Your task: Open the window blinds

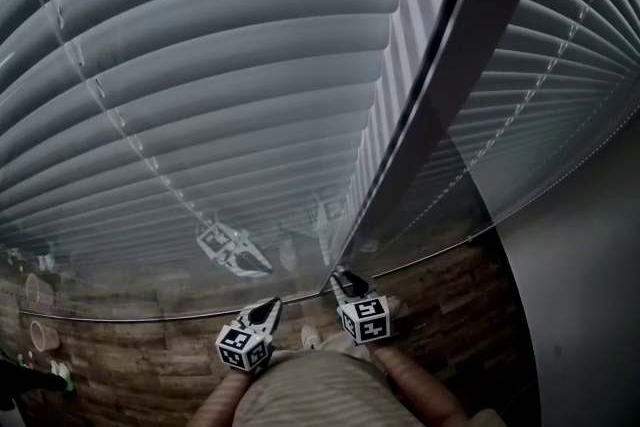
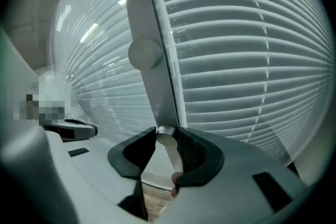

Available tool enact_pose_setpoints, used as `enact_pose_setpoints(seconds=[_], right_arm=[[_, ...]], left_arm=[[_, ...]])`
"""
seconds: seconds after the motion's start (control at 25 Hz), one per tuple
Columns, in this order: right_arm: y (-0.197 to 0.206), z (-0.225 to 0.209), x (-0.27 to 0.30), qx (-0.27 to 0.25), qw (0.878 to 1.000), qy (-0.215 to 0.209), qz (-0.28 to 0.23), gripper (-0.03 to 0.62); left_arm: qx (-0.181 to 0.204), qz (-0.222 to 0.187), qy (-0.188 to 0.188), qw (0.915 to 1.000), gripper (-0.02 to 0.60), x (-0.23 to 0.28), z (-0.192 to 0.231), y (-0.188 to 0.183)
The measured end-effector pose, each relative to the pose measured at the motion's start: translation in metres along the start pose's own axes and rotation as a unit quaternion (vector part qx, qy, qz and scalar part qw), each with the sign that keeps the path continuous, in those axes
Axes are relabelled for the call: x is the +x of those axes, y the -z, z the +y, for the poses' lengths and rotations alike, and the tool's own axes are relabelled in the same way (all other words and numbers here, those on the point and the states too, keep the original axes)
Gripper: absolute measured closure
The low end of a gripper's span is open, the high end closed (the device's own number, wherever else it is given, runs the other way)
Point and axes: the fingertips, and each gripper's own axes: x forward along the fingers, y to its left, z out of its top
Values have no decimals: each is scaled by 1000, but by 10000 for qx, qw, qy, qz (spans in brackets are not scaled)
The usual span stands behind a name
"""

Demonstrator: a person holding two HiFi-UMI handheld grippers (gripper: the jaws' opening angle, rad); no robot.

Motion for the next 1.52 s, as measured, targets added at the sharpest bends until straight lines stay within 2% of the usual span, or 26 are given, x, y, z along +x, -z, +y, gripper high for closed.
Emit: enact_pose_setpoints(seconds=[0.24, 0.52, 0.64, 0.84, 0.96, 1.04, 1.2, 1.36, 1.52], right_arm=[[1, 6, -1, -1064, 9918, 660, 245, 465], [0, 7, 0, -2548, 9585, 1259, 231, 465], [1, 8, 0, -2717, 9536, 1282, 222, 465], [0, 9, -3, -2371, 9665, 976, 91, 457], [2, 14, -11, -1527, 9869, 506, -86, 427], [3, 10, -15, -843, 9958, 312, -146, 428], [2, -5, -12, -45, 9993, 176, -313, 428], [0, -2, -12, 168, 9988, 18, -466, 428], [5, 0, -6, 400, 9985, -24, -366, 439]], left_arm=[[60, 10, 64, 10000, 569, 4, -3, 1], [1, 23, 80, 10000, 569, 4, -6, 2], [-55, -8, 93, 9999, 569, 3, -11, 4], [-54, -128, -10, 9999, 569, -4, -4, 0], [-173, -121, -131, 9997, 569, -15, -1, 6], [-263, -111, -189, 9994, 569, -20, 3, 10], [-310, -133, -182, 9993, 569, -15, 8, 9], [-223, -124, -86, 9996, 569, -11, 0, 6], [-184, -123, -87, 9997, 569, -10, -1, 4]])
